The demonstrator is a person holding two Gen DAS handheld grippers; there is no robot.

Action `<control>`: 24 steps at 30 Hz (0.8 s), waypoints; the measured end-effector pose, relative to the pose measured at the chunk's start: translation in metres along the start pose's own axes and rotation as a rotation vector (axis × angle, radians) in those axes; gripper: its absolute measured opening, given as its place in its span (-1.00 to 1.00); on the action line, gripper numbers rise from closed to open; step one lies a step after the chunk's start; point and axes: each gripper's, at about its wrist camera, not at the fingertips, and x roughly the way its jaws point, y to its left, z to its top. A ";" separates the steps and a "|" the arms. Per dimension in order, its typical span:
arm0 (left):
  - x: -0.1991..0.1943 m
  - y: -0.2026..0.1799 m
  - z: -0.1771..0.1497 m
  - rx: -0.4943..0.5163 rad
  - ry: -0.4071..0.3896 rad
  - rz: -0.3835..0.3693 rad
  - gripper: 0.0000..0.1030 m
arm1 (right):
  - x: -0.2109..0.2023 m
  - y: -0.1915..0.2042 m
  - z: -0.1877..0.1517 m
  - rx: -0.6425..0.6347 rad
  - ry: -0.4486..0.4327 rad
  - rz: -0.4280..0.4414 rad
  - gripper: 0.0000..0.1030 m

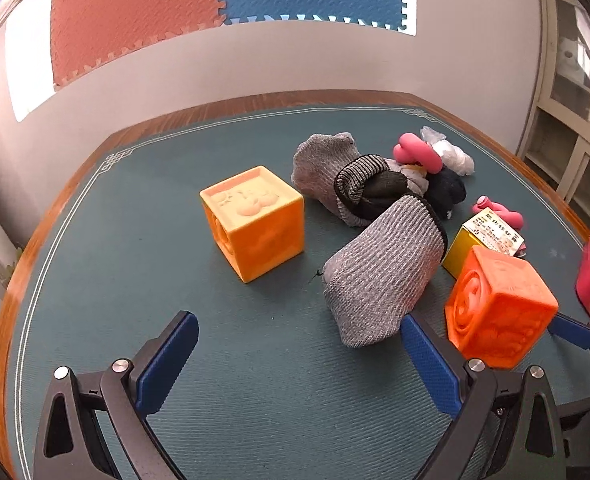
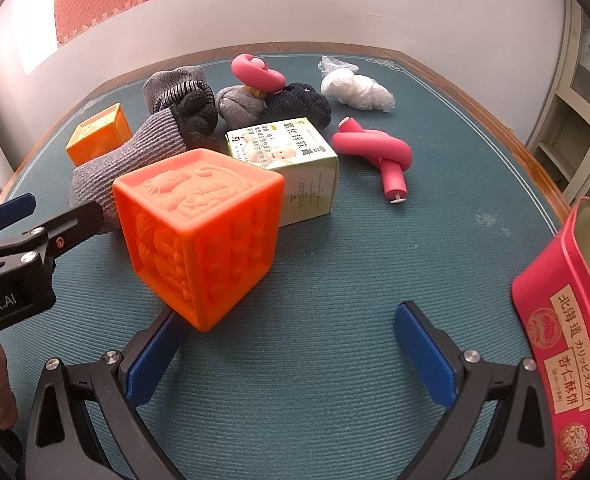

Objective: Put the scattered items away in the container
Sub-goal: 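Move right gripper onto the bright orange cube while left gripper approaches grey sock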

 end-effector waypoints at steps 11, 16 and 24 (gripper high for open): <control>-0.013 0.005 0.009 -0.025 -0.013 -0.033 0.98 | -0.025 -0.001 -0.003 0.032 -0.110 0.186 1.00; -0.019 0.013 0.015 -0.032 -0.014 -0.035 0.98 | -0.023 0.002 0.002 0.031 -0.116 0.198 0.98; -0.013 0.014 0.018 -0.037 0.001 -0.035 0.98 | -0.011 0.014 0.004 0.026 -0.087 0.261 0.57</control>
